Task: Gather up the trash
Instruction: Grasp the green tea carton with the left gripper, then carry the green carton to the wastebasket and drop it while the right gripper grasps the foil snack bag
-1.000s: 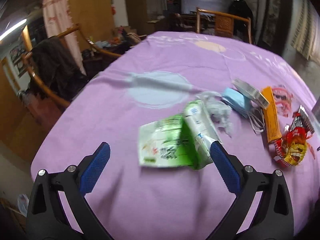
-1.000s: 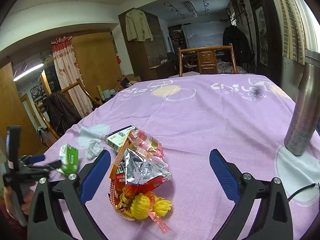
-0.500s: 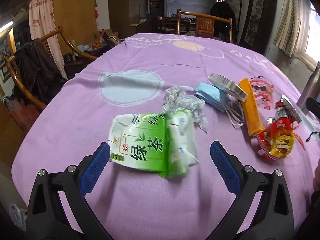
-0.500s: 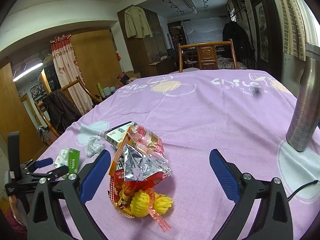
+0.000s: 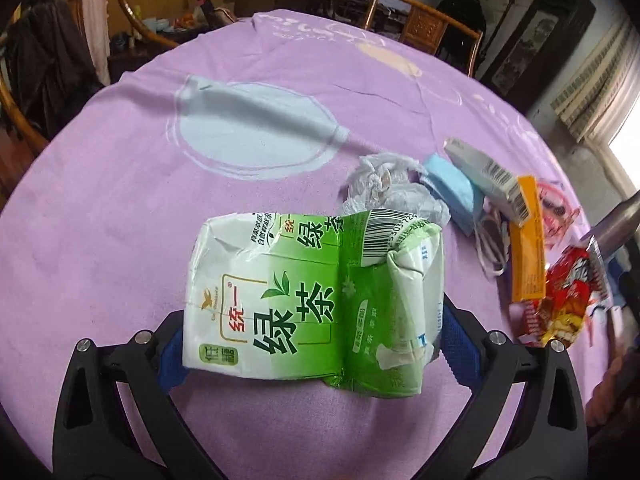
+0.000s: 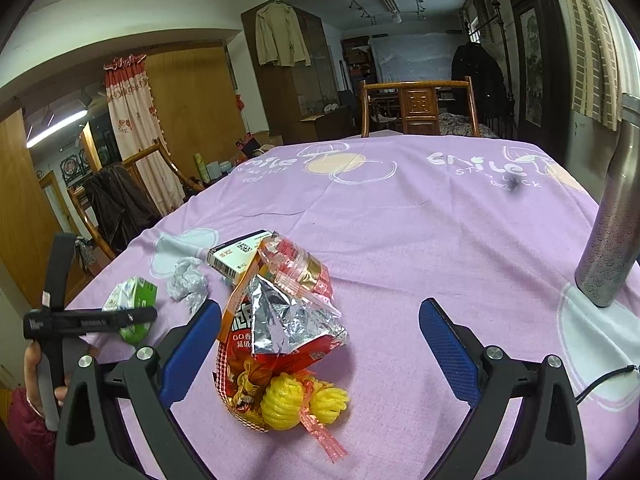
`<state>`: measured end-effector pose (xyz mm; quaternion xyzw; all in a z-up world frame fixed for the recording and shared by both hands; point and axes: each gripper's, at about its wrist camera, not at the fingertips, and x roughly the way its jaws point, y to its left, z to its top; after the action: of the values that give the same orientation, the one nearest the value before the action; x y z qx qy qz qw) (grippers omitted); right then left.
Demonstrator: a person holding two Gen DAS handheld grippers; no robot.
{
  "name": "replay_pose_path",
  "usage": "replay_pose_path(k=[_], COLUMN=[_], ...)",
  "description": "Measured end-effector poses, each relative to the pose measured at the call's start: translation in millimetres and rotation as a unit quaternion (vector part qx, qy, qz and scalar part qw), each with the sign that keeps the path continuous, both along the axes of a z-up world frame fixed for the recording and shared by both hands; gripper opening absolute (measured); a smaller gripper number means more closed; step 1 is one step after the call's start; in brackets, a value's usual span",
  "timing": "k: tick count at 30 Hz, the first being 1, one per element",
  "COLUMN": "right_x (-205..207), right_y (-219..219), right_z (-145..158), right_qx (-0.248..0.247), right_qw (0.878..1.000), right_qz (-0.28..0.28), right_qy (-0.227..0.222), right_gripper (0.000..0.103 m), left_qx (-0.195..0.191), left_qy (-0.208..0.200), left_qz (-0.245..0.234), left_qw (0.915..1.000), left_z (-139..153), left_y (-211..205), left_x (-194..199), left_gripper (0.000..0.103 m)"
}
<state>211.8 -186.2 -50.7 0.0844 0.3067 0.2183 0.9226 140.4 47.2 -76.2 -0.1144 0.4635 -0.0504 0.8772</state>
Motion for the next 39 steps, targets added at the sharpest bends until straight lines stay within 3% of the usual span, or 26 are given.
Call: replay_pose_path(k=[6,16,21,24,26,28,34,39], right_x=[1.9,7.1,11.5,23.9,28.1,26.5,3.2,-2.5], right_y=[-0.1,15.1,18.3,17.8,17.1,19.1,2.5,-8.8], right_z=[-3.4,-14.1,-12.7,-15.1,-19.0,-18.1,8.3,18.2], right_qx=[0.003,0.011,0.013,0.048,0.055,0.052,0.124,0.161], right_qw=[1.0,0.996,0.997,0.993,0.992,0.992,0.987,0.982], right_qz=[0.004,0.059,0.055,0.069,0.067,0.082,0.102,0.099], right_qy=[0.013,0.06,0.059,0.083,0.089,0.081,-0.005,-0.022], right_gripper=[0.097,0.097,0.097,0.097,0.086,0.005,0.005,0.005], left_qx=[-0.015,0.072,0.07,0.055,0.045,0.037,0.017,-0.024], left_qy=[-0.023,-0.101,-0.117,-0.11,-0.109,-0.11,-0.118,-0.132], left_qz=[0.012,-0.001,-0.003,-0.005,-0.004,-0.005,-0.004,-0.011], left_qw=[0.9995,0.9922,0.9907,0.9924,0.993,0.9932,0.9928,0.991], left_z=[6.7,26.4,30.0,28.7,28.5,28.6,32.1,44.3], left_y=[9.4,-20.0,-20.1,-16.3,-14.2,-12.3,-8.9,-6.6], left_x=[-7.3,-26.8,-29.0,-24.6,-24.1,-24.7,-28.6,-41.3], left_gripper=[0.094,0.084,0.084,0.084,0.084,0.084,0.084,0.084])
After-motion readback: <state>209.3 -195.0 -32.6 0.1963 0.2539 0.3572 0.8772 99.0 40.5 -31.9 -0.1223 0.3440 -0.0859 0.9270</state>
